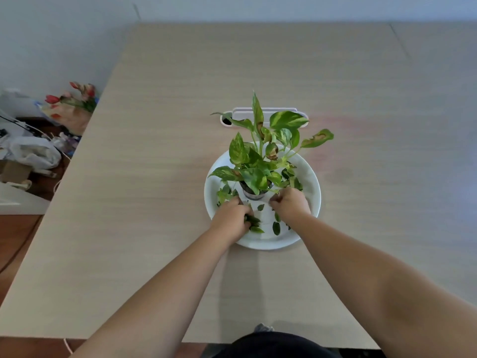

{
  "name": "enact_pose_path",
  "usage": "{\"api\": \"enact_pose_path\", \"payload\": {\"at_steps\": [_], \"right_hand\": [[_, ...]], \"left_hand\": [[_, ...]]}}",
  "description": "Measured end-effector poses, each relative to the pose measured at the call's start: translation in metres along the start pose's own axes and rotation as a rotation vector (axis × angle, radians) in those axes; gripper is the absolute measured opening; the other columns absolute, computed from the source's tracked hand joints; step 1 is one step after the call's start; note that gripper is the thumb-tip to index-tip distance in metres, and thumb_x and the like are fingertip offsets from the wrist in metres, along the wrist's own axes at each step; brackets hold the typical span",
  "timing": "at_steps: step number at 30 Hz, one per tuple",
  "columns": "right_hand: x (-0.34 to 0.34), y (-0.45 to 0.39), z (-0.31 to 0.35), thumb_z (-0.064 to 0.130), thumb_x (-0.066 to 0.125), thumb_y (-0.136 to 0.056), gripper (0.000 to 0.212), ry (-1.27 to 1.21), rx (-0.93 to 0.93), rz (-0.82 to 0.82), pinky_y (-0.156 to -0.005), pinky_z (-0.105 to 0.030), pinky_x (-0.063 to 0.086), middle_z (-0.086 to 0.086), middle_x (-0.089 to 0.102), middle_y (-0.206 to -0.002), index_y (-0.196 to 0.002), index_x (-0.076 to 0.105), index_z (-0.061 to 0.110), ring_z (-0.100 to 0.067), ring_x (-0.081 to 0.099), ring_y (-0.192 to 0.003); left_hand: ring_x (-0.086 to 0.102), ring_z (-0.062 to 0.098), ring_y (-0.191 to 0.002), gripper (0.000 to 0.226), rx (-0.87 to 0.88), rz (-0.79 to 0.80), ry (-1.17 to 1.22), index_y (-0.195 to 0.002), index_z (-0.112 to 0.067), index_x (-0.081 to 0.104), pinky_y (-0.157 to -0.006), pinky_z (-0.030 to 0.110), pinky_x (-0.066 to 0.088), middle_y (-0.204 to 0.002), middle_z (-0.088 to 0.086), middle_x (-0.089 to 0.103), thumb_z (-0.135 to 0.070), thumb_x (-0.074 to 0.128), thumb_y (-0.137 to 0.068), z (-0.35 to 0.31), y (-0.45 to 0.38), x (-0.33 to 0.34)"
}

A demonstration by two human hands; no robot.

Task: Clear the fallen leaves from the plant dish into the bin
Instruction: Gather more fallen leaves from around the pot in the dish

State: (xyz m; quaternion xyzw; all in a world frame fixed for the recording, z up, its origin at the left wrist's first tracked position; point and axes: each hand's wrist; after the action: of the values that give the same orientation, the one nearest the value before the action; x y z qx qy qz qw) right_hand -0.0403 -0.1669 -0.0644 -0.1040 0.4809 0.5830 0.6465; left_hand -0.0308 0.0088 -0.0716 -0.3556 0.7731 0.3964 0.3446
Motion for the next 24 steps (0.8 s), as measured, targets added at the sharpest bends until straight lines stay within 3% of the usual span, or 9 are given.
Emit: {"api": "enact_pose_path", "payload": {"at_steps": [3, 6, 10, 13, 15, 19, 21, 24], "right_hand": [[-0.006, 0.002, -0.010, 0.018, 0.064, -0.082, 0.013, 0.055, -0.003, 0.085, -0.066, -0.027, 0.051, -0.002, 0.073, -0.084, -0.075, 0.073, 0.012, -0.020, 0.065, -0.082], [-0.012, 0.002, -0.014, 0.019, 0.066, -0.083, 0.008, 0.074, -0.042, 0.111, -0.070, -0.024, 0.046, 0.000, 0.071, -0.097, -0.084, 0.073, 0.018, -0.017, 0.064, -0.091], [-0.012, -0.005, -0.011, 0.017, 0.060, -0.088, 0.036, 0.143, -0.201, 0.034, -0.093, -0.027, 0.042, -0.003, 0.048, -0.133, -0.123, 0.062, 0.010, -0.022, 0.051, -0.120], [-0.008, -0.007, -0.012, 0.011, 0.049, -0.091, 0.047, 0.329, -0.307, 0.102, -0.101, -0.027, 0.040, -0.002, 0.040, -0.144, -0.138, 0.050, 0.013, -0.021, 0.045, -0.129], [-0.007, -0.003, -0.016, 0.006, 0.045, -0.092, 0.047, 0.406, -0.342, 0.156, -0.098, -0.028, 0.042, -0.001, 0.044, -0.139, -0.136, 0.054, 0.019, -0.021, 0.047, -0.125], [-0.007, 0.006, -0.024, 0.005, 0.043, -0.090, 0.039, 0.379, -0.369, 0.208, -0.093, -0.033, 0.049, 0.000, 0.060, -0.123, -0.112, 0.071, 0.021, -0.021, 0.057, -0.113], [-0.010, 0.008, -0.027, 0.006, 0.044, -0.089, 0.038, 0.311, -0.385, 0.184, -0.093, -0.029, 0.047, 0.001, 0.064, -0.119, -0.110, 0.072, 0.020, -0.019, 0.058, -0.112], [-0.011, 0.007, -0.029, 0.003, 0.043, -0.088, 0.043, 0.223, -0.359, 0.140, -0.095, -0.026, 0.045, 0.002, 0.058, -0.127, -0.119, 0.068, 0.019, -0.018, 0.055, -0.116]], "left_hand": [[0.054, 0.024, -0.109, 0.026, 0.000, 0.029, 0.003, -0.109, -0.026, 0.069, -0.087, 0.033, 0.049, -0.114, 0.002, 0.053, -0.023, 0.065, -0.083, 0.003, 0.001, -0.004], [0.052, 0.023, -0.112, 0.037, 0.004, -0.004, 0.012, -0.111, -0.028, 0.064, -0.090, 0.034, 0.049, -0.118, 0.001, 0.053, -0.035, 0.071, -0.075, -0.001, -0.001, -0.009], [0.044, 0.025, -0.125, 0.061, 0.058, 0.029, -0.074, -0.133, -0.031, 0.054, -0.103, 0.040, 0.043, -0.137, 0.000, 0.047, -0.043, 0.070, -0.076, -0.012, -0.007, -0.009], [0.041, 0.025, -0.128, 0.063, 0.088, 0.064, -0.156, -0.141, -0.027, 0.047, -0.104, 0.041, 0.042, -0.142, -0.002, 0.041, -0.044, 0.065, -0.083, -0.015, -0.006, -0.001], [0.044, 0.023, -0.122, 0.053, 0.128, 0.073, -0.162, -0.135, -0.026, 0.054, -0.098, 0.040, 0.046, -0.131, -0.002, 0.047, -0.042, 0.063, -0.086, -0.015, -0.003, 0.004], [0.056, 0.018, -0.104, 0.024, 0.148, 0.055, -0.093, -0.103, -0.026, 0.072, -0.080, 0.034, 0.051, -0.100, -0.004, 0.056, -0.038, 0.059, -0.087, -0.012, 0.001, 0.001], [0.056, 0.017, -0.104, 0.026, 0.143, 0.002, -0.038, -0.106, -0.027, 0.070, -0.082, 0.033, 0.049, -0.103, -0.006, 0.055, -0.041, 0.062, -0.085, -0.007, 0.001, -0.001], [0.043, 0.021, -0.121, 0.059, 0.146, 0.018, -0.097, -0.132, -0.028, 0.056, -0.104, 0.037, 0.040, -0.131, -0.006, 0.047, -0.053, 0.066, -0.079, -0.002, -0.001, -0.002]]}}
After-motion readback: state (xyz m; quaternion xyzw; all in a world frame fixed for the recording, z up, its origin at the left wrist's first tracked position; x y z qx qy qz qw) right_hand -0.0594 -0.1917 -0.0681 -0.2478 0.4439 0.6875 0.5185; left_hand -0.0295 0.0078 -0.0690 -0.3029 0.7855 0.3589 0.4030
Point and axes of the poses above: each hand's wrist, its own y-axis away from the middle knuckle, its own x-axis out of the palm, z = x × y
